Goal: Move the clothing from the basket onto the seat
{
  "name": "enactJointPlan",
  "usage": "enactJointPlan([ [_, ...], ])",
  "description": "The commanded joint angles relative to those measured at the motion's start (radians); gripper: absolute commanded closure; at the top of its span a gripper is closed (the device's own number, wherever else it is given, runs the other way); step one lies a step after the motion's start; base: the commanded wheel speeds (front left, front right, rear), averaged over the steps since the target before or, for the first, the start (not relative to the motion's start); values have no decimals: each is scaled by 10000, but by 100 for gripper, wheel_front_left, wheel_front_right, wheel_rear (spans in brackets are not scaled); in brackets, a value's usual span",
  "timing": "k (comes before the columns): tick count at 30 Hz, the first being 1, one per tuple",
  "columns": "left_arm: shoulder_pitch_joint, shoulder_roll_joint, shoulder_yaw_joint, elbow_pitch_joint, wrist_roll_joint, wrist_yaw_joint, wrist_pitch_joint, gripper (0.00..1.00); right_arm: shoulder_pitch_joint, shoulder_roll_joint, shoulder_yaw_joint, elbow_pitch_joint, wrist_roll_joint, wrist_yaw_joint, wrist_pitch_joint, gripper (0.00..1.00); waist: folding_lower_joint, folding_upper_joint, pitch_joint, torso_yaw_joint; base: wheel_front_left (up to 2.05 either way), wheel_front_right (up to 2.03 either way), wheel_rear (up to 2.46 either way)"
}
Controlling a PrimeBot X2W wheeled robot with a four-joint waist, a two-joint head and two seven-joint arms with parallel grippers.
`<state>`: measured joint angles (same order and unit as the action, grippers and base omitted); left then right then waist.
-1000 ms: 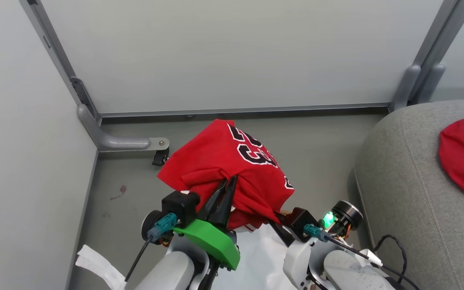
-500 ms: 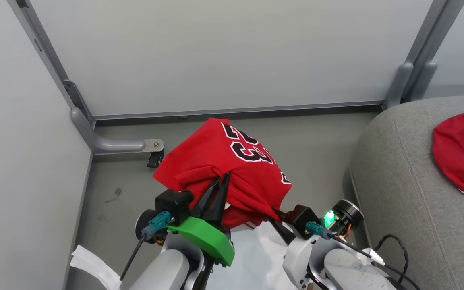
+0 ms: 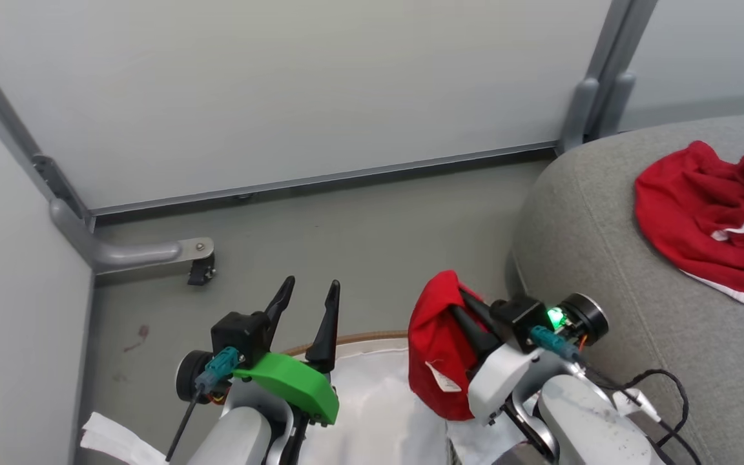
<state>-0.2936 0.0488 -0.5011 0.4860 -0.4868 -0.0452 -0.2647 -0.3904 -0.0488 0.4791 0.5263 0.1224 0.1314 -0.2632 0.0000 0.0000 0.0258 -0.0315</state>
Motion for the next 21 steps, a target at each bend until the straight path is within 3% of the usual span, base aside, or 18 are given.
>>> enactJointPlan([
  [1, 173, 40, 183, -20, 94, -48, 6, 0, 172, -47, -210, -234, 51, -14, -20, 100, 0, 0, 147, -758, 0, 0, 0],
  [8, 372, 41, 879, -91, 416, -162, 6, 0, 431, -50, -1140, -1260, 61, -13, -20, 100, 0, 0, 346, -2088, 0, 0, 0],
  [21, 386, 43, 1513, -167, 854, -393, 8, 0, 250, -42, -1877, -2297, 61, -14, -22, 100, 0, 0, 725, -4408, 0, 0, 0],
])
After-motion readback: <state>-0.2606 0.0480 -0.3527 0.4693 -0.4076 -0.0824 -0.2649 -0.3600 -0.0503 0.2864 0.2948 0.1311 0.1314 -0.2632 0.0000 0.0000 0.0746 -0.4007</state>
